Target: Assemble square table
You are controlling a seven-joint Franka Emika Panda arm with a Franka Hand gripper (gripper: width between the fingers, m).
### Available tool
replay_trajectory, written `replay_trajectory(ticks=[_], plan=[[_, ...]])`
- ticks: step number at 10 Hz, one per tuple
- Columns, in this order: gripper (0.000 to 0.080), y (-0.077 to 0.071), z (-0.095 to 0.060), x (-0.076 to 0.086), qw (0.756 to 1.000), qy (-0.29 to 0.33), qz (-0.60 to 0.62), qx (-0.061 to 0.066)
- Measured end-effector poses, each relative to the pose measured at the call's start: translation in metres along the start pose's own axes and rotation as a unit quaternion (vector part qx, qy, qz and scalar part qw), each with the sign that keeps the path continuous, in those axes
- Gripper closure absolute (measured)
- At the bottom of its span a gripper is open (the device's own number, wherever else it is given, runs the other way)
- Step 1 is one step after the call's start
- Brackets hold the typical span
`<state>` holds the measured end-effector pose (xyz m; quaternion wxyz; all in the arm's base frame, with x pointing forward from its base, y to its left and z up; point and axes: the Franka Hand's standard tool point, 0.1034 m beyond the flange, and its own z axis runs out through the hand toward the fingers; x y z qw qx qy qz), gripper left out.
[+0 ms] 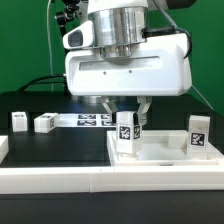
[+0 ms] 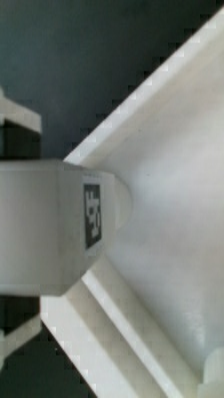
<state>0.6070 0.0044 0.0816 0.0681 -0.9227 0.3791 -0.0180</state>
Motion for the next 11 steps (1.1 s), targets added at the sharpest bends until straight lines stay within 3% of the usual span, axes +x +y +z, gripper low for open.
replay_trajectory(ticks=[4, 8, 11], plan=[[0.0509, -0.0011, 0.0006, 0.0014, 0.983, 0.005, 0.182, 0.005], [0.0509, -0.0003, 0.0012, 0.0028, 0.933, 0.001, 0.359, 0.011], [0.0509, -0.0003, 0.0009, 0.0038, 0.91, -0.004, 0.413, 0.014]])
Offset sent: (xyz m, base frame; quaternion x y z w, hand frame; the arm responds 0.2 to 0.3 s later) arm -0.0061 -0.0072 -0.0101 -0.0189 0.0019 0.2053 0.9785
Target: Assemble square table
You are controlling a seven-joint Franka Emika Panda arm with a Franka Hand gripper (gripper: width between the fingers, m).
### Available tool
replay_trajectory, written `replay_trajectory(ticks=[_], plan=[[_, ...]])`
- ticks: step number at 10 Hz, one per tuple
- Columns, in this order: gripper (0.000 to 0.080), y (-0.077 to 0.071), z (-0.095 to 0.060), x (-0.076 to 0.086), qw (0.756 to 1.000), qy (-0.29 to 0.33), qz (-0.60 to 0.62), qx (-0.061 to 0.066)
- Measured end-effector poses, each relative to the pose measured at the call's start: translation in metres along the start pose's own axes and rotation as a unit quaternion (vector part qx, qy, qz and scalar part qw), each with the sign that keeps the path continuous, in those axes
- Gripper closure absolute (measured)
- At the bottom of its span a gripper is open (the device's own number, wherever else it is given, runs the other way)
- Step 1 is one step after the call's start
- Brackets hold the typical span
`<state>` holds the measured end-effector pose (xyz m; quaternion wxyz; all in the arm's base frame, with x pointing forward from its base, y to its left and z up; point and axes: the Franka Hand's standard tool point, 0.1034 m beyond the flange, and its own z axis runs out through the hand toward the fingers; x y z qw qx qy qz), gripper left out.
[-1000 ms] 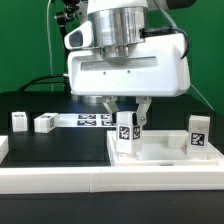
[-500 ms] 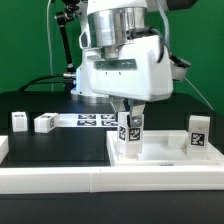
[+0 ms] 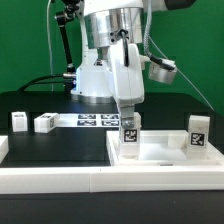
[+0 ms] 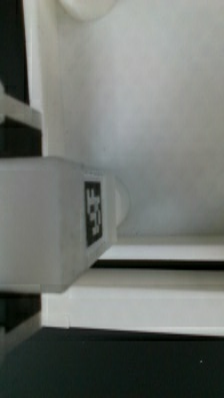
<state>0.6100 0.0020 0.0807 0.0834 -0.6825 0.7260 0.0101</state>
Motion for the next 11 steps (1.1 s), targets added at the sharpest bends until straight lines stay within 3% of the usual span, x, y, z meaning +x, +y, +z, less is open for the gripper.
replay_trajectory(ticks=[3, 4, 5, 9, 10, 11], plan=[[0.0498, -0.0001, 0.0003, -0.0006, 1.0, 0.0, 0.012, 0.0], [0.0319, 0.0, 0.0004, -0.0007, 1.0, 0.0, -0.01, 0.0], [0.0207, 0.0004, 0.0007, -0.0014, 1.0, 0.0, -0.031, -0.001], [0.0152, 0.0007, 0.0009, -0.0019, 0.986, 0.0, -0.168, -0.002], [0.0152, 0.0009, 0.0009, -0.0023, 0.976, 0.001, -0.218, -0.004], [0.015, 0.0004, -0.0003, -0.0044, 0.959, 0.004, -0.284, -0.014]])
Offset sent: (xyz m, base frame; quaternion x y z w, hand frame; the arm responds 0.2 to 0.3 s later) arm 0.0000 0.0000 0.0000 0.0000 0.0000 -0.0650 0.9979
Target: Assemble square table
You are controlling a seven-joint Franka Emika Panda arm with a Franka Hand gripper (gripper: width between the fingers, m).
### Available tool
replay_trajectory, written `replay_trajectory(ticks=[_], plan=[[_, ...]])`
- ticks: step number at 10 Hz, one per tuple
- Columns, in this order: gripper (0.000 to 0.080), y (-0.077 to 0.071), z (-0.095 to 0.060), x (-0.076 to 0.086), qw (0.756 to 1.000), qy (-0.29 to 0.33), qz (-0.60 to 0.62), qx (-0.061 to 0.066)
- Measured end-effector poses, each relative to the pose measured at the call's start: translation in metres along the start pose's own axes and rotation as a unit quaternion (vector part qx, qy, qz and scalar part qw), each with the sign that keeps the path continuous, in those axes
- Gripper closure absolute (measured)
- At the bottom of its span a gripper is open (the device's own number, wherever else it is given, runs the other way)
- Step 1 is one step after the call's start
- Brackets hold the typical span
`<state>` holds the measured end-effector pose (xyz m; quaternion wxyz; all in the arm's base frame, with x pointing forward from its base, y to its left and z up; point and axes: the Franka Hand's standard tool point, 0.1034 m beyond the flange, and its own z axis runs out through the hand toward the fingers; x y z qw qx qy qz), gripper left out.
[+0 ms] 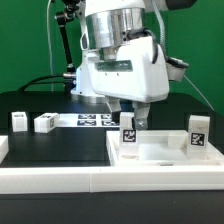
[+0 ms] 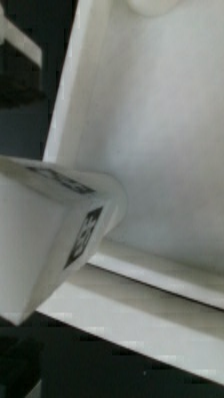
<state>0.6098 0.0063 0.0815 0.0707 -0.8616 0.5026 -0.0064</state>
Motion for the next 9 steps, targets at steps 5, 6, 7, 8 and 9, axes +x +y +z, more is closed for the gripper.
replay_trajectory(ticks=[5, 6, 7, 8, 9], plan=[[0.015, -0.0005, 0.0015, -0.0003, 0.978, 0.008, -0.208, -0.011], [0.015, -0.0007, 0.0018, -0.0009, 0.969, 0.008, -0.246, -0.013], [0.015, -0.0009, 0.0016, -0.0009, 0.959, 0.01, -0.284, -0.018], [0.015, -0.0009, 0.0015, -0.0007, 0.947, 0.012, -0.319, -0.022], [0.015, -0.0009, 0.0012, -0.0004, 0.936, 0.013, -0.351, -0.027]])
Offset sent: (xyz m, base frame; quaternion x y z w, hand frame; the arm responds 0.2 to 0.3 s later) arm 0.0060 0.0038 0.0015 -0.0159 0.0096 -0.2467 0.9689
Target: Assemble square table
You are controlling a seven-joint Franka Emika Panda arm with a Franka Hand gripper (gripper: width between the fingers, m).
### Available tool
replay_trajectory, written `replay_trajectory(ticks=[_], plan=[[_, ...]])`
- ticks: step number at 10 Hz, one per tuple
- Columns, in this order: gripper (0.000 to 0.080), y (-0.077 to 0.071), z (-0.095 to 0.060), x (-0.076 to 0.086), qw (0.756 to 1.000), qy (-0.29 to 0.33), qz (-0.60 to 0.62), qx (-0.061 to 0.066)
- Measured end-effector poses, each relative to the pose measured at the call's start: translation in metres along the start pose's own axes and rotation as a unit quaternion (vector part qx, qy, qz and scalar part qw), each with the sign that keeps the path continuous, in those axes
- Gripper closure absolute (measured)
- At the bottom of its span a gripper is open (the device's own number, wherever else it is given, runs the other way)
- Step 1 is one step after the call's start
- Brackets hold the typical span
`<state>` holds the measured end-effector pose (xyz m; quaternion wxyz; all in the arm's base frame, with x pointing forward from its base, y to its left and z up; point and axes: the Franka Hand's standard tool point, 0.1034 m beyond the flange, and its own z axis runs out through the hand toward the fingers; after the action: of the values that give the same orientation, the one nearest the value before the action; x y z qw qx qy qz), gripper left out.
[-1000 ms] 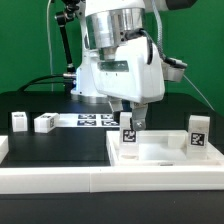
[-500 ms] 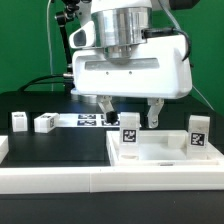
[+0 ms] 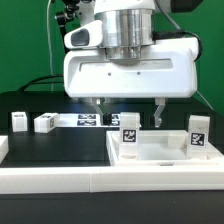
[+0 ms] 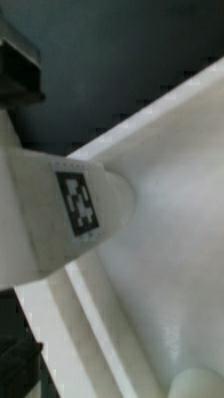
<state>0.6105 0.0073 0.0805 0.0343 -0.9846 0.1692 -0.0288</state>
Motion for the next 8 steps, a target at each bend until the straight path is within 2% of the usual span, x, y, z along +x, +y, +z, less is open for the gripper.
replay_trajectory(ticks=[2, 4, 6, 7, 8], plan=[[0.015, 0.0007, -0.0001, 0.0002, 0.997, 0.0, -0.076, -0.008], [0.015, 0.0015, -0.0002, 0.0004, 0.995, 0.0, -0.095, -0.007], [0.0399, 0.0017, 0.0001, 0.0001, 0.995, 0.0, -0.095, -0.007], [0.0399, 0.0017, 0.0, 0.0002, 0.996, 0.0, -0.094, -0.007], [0.0511, 0.0017, 0.0001, 0.0002, 0.996, 0.0, -0.084, -0.007]])
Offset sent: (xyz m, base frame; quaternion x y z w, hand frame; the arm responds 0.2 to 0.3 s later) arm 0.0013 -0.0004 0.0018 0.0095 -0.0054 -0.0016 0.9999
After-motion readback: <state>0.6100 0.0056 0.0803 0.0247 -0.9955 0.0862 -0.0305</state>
